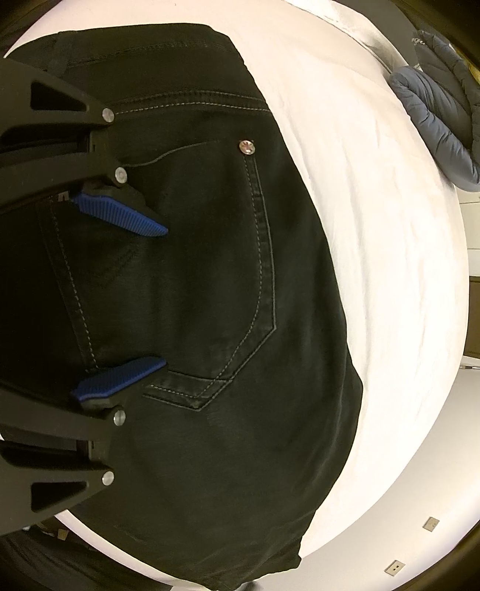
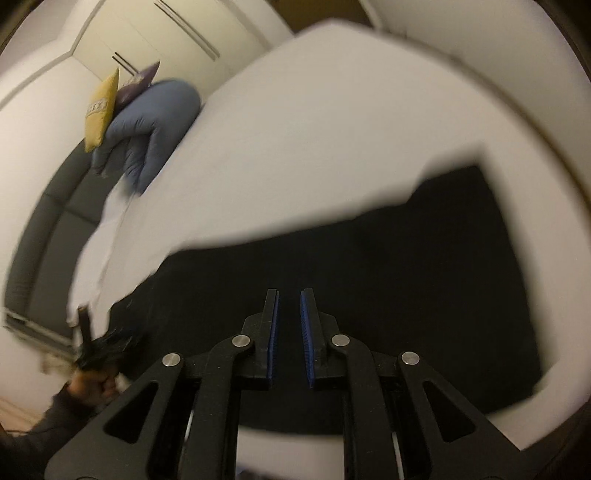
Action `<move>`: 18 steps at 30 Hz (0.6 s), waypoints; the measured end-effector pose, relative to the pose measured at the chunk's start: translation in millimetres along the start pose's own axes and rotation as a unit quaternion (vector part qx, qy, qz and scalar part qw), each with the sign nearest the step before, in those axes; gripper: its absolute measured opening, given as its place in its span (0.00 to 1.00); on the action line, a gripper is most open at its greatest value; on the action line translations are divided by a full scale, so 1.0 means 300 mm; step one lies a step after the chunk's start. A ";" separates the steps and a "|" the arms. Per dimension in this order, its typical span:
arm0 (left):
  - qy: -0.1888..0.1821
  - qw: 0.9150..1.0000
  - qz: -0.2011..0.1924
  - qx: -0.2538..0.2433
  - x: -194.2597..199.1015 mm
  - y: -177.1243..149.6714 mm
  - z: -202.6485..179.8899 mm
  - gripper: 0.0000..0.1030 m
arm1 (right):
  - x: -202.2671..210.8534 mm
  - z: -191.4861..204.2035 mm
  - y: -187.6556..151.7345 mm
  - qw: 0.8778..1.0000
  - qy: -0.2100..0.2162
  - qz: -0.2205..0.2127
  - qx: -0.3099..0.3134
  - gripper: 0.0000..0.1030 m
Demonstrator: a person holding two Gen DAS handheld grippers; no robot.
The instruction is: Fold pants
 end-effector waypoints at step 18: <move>0.015 1.000 -0.017 -0.012 0.061 -0.102 -0.069 0.81 | -0.043 0.359 -0.675 0.968 0.156 0.075 -0.180 0.60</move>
Point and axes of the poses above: each gripper's, at about its wrist camera, not at the fingertips, and x roughly against the way its jaws point, z to its left, y to its top, the point moved 10 cm from there along -x, roughly the way its jaws point, and after that the axes turned 12 degrees about -y, right-handed, at the moved point
